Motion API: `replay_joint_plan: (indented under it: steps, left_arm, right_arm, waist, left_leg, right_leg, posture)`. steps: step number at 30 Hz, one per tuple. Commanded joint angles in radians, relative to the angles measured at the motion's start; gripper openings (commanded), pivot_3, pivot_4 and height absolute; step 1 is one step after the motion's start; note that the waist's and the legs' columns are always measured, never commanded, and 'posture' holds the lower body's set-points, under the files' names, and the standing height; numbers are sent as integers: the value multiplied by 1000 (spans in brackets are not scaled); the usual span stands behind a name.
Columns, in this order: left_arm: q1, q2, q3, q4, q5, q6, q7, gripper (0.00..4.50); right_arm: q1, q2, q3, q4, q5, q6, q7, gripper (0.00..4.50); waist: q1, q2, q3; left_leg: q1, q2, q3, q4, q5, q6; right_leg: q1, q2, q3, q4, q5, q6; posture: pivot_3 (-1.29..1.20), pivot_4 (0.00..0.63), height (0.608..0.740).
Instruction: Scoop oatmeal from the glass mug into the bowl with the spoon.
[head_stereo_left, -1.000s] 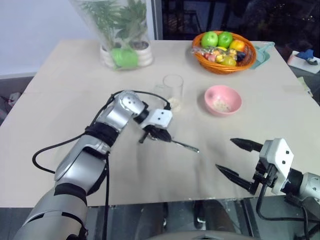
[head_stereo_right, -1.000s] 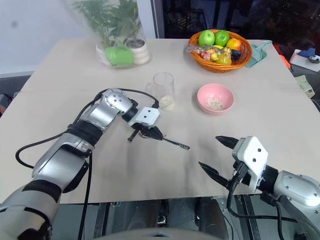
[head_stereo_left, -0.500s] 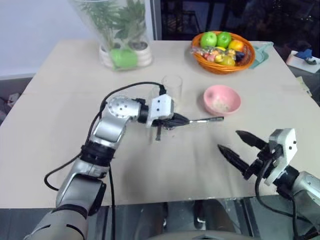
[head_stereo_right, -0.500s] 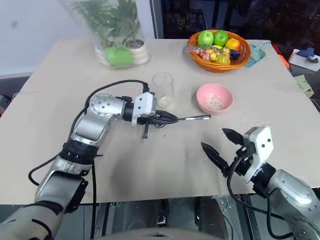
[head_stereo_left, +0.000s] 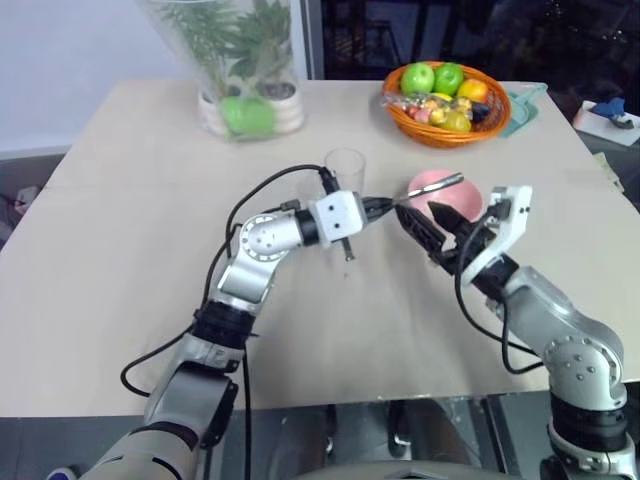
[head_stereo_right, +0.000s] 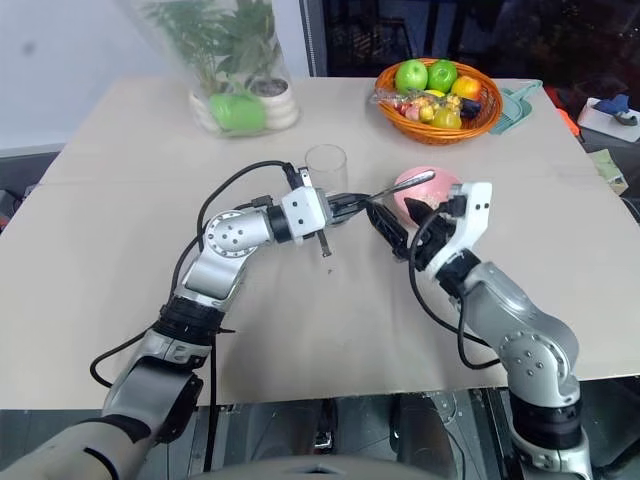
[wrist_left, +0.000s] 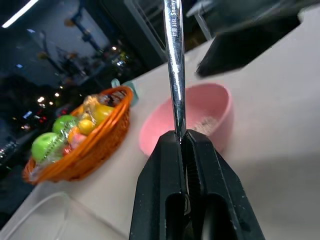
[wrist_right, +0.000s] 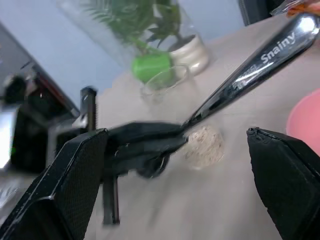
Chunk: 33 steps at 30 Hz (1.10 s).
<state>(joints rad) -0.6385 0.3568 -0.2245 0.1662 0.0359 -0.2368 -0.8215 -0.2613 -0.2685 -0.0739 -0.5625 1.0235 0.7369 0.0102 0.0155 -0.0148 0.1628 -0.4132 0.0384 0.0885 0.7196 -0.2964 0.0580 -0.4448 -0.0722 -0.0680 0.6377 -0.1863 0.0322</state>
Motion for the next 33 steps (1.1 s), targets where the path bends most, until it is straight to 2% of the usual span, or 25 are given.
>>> replay_joint_plan:
  steps: [1, 11, 14, 15, 16, 19, 32, 33]
  left_arm:
    - [6, 2, 22, -61, -21, -15, 22, 90]
    - [22, 25, 27, -88, -51, -2, 8, 90]
    - [28, 32, 29, -97, -71, 2, -5, 0]
    - [32, 34, 30, -104, -82, 4, -13, 0]
    - [35, 35, 31, -110, -90, 7, -18, 0]
    - [43, 36, 32, -125, -111, 11, -33, 0]
    - [50, 45, 38, -132, -146, 31, -56, 0]
    - [50, 46, 39, -131, -146, 31, -57, 0]
  right_arm:
    - [-40, 0, -24, 0, 3, -15, 4, 4500]
    - [-77, -36, -46, 32, 17, 4, 48, 4500]
    - [-95, -42, -63, 52, 25, -2, 50, 3675]
    - [-100, -44, -68, 56, 30, -3, 53, 3185]
    - [-104, -45, -70, 59, 36, -2, 56, 2881]
    - [-110, -54, -66, 62, 40, 7, 75, 1455]
    - [-124, -60, -77, 70, 55, 23, 115, 1455]
    - [-123, -63, -79, 71, 58, 25, 117, 919]
  waist:
    - [-1, 0, 0]
    - [-2, 0, 0]
    - [-2, 0, 0]
    - [-2, 0, 0]
    - [-2, 0, 0]
    - [-2, 0, 0]
    - [-2, 0, 0]
    - [-2, 0, 0]
  left_leg:
    - [0, 0, 0, 0, 0, 0]
    - [0, 1, 0, 0, 0, 0]
    - [0, 1, 0, 0, 0, 0]
    - [0, 1, 0, 0, 0, 0]
    - [0, 1, 1, 0, 0, 0]
    - [0, 1, 0, 0, 0, 0]
    - [0, 1, 0, 0, 0, 0]
    - [0, 1, 0, 0, 0, 0]
  right_leg:
    - [0, 0, 0, 0, 0, 0]
    - [-1, 0, 0, 1, 0, 0]
    - [-1, 0, 0, 1, 0, 0]
    - [-1, 0, 0, 1, 0, 0]
    - [-1, 0, 0, 1, 0, 0]
    - [-1, 0, 0, 1, 0, 0]
    - [-1, 0, 0, 1, 0, 0]
    - [-1, 0, 0, 1, 0, 0]
  posture:
    - [0, 150, 740]
    - [0, 150, 740]
    - [0, 150, 740]
    - [0, 150, 740]
    - [0, 150, 740]
    - [0, 150, 740]
    - [0, 150, 740]
    - [0, 150, 740]
